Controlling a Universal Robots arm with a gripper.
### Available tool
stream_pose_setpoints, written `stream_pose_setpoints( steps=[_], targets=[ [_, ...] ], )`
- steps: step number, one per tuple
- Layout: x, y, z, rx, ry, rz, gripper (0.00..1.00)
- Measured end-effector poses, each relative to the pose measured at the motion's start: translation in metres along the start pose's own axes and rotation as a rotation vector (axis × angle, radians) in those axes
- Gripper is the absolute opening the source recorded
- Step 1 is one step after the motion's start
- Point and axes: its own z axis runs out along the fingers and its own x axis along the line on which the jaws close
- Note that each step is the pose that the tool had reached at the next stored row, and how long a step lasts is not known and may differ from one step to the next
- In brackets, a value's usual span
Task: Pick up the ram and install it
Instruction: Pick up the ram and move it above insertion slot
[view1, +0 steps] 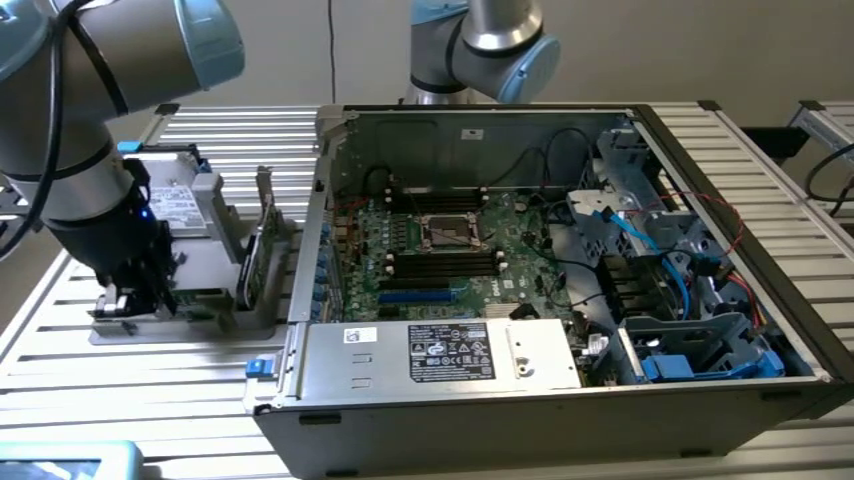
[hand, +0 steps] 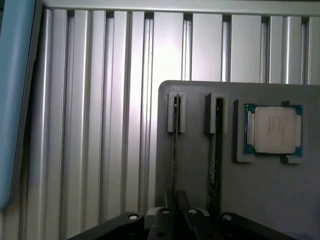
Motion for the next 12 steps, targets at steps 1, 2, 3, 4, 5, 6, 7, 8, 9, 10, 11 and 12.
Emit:
stream_pose_setpoints(
  steps=[1,2,3,4,5,6,7,8,9,10,11,12],
  targets=[
    [0.0,0.0002,-0.0045,-0.0001,0.0,0.0,0.12],
    [0.001,0.0004,-0.0092,-0.0001,0.0,0.0,0.12],
    [0.001,0.0007,-0.0137,-0.0002,0.0001,0.0,0.12],
    [0.001,0.0009,-0.0181,0.0,-0.0001,0.0,0.12],
    [0.001,0.0011,-0.0226,0.0,0.0,0.001,0.12],
    [0.002,0.0011,-0.0271,0.0,-0.0001,0.0,0.12],
    [0.002,0.0012,-0.0316,0.0001,-0.0002,0.0,0.12],
    [0.003,0.0014,-0.0361,-0.0001,0.0,0.0,0.12],
    [0.003,0.0015,-0.0407,0.0,-0.0001,0.0,0.12],
    [0.004,0.0014,-0.0453,0.0,-0.0001,0.0,0.12],
    [0.005,0.0009,-0.05,-0.0001,0.0,0.0,0.12],
    [0.005,0.0001,-0.0545,-0.0001,0.0,0.0,0.12]
  ],
)
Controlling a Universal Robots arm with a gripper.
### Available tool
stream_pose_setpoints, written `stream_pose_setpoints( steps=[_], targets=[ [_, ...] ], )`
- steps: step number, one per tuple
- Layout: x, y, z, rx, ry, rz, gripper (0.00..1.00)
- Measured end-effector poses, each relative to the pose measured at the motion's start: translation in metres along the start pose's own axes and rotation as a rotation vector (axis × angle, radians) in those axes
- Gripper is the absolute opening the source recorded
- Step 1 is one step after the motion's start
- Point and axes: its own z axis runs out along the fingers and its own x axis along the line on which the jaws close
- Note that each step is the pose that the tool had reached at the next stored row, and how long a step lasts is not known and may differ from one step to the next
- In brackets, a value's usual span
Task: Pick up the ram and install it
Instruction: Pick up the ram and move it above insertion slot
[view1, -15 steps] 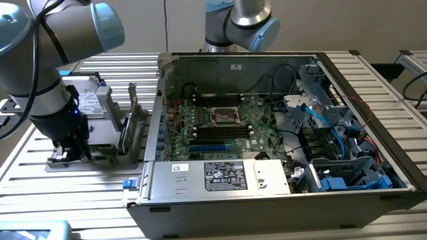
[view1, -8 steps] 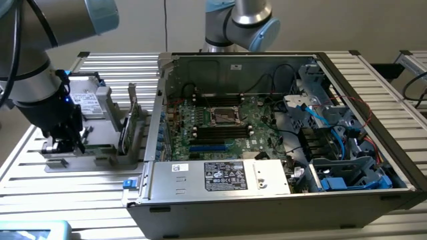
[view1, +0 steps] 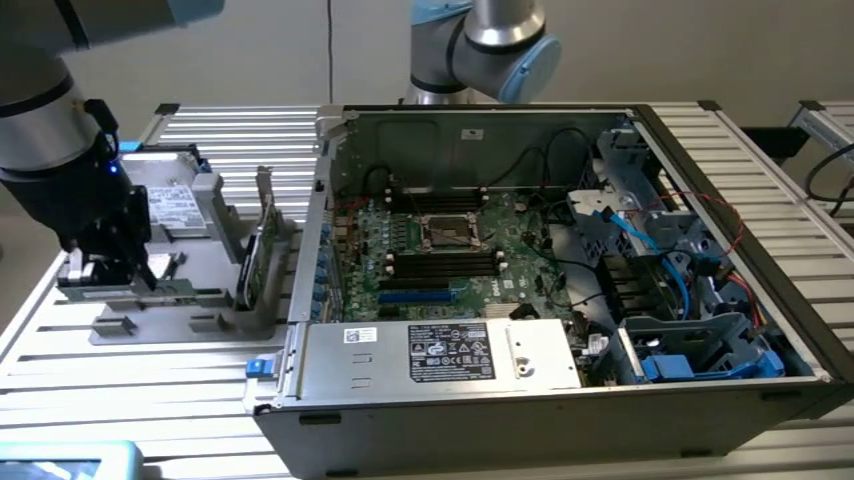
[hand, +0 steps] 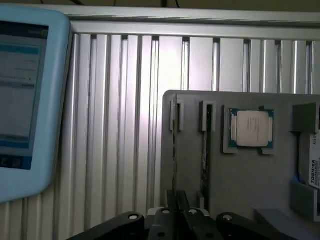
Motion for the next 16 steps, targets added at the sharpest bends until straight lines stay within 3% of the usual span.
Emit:
stream_pose_setpoints(
  steps=[8,16],
  targets=[
    [0.008,-0.0128,-0.0366,-0.0005,0.0,0.0,0.12],
    [0.013,-0.0366,-0.0703,-0.0004,-0.0001,0.0,0.12]
  ],
)
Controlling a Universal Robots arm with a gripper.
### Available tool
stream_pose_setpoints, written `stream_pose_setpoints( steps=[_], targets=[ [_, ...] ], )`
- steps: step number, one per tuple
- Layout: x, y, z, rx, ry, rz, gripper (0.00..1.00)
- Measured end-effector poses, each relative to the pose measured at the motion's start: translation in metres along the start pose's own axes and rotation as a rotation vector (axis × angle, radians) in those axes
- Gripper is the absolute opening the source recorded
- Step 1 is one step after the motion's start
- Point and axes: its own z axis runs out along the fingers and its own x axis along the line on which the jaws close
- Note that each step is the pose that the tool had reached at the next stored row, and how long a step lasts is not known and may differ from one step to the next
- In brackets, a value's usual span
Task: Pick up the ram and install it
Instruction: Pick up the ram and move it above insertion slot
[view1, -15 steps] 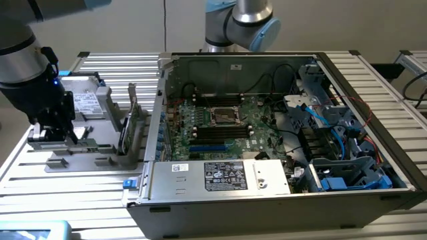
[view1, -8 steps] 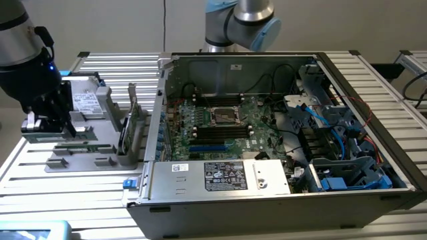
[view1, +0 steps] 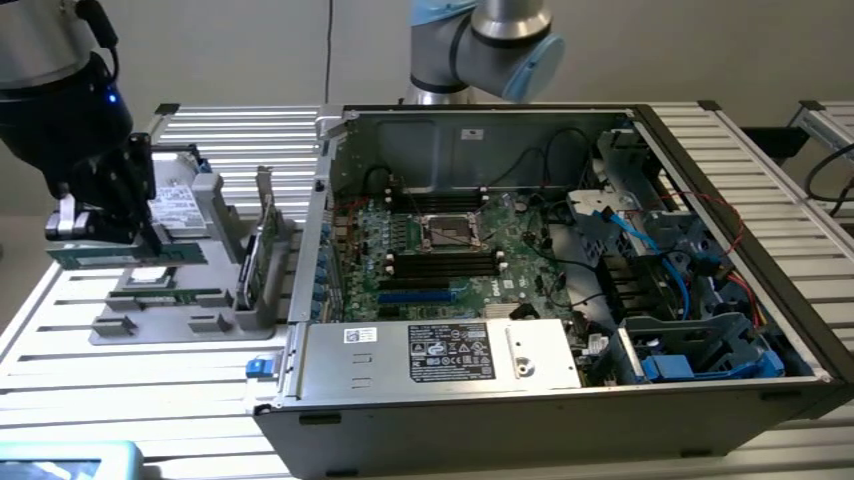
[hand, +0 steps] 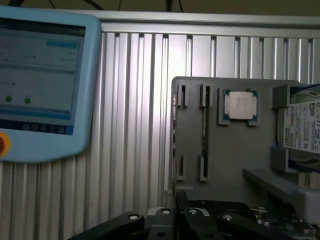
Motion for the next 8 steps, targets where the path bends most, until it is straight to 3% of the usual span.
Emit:
stream_pose_setpoints(
  steps=[4,8],
  targets=[
    [0.001,-0.0119,-0.0184,-0.0001,0.0001,0.0,0.12],
    [0.001,-0.0249,-0.0308,0.0001,-0.0001,0.0,0.12]
  ],
)
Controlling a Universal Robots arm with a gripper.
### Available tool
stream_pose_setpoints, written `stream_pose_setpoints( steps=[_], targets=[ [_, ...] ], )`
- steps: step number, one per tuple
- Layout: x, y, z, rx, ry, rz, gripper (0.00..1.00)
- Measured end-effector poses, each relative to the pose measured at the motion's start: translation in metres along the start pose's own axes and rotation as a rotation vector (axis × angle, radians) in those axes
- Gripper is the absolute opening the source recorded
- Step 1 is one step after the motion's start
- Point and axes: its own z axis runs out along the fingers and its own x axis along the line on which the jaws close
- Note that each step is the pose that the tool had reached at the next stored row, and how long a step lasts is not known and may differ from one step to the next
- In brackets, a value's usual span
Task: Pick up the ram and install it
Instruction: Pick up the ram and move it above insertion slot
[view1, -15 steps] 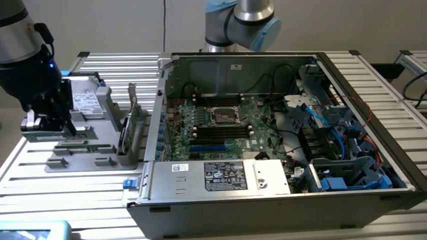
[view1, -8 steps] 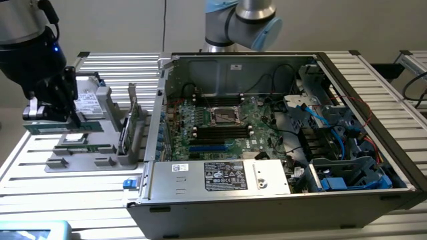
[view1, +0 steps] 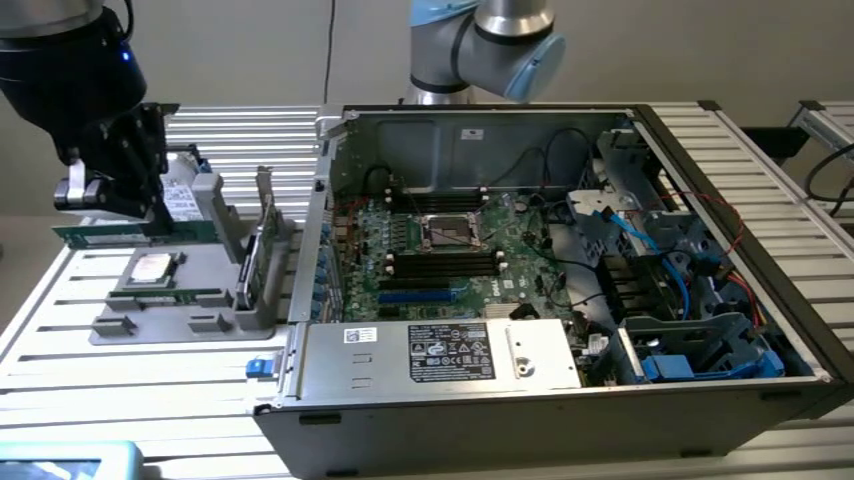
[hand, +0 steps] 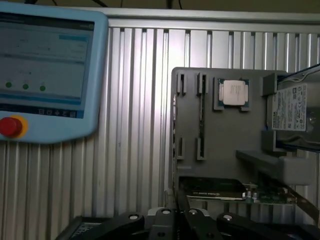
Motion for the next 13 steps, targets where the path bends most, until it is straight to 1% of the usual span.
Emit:
stream_pose_setpoints(
  steps=[4,10,13],
  targets=[
    [0.001,-0.0131,-0.0094,-0.0003,0.0002,0.0,0.12],
    [0.004,-0.0342,-0.0267,-0.0001,0.0001,0.0,0.12],
    [0.005,-0.0467,-0.0355,-0.0001,0.0001,0.0,0.12]
  ],
)
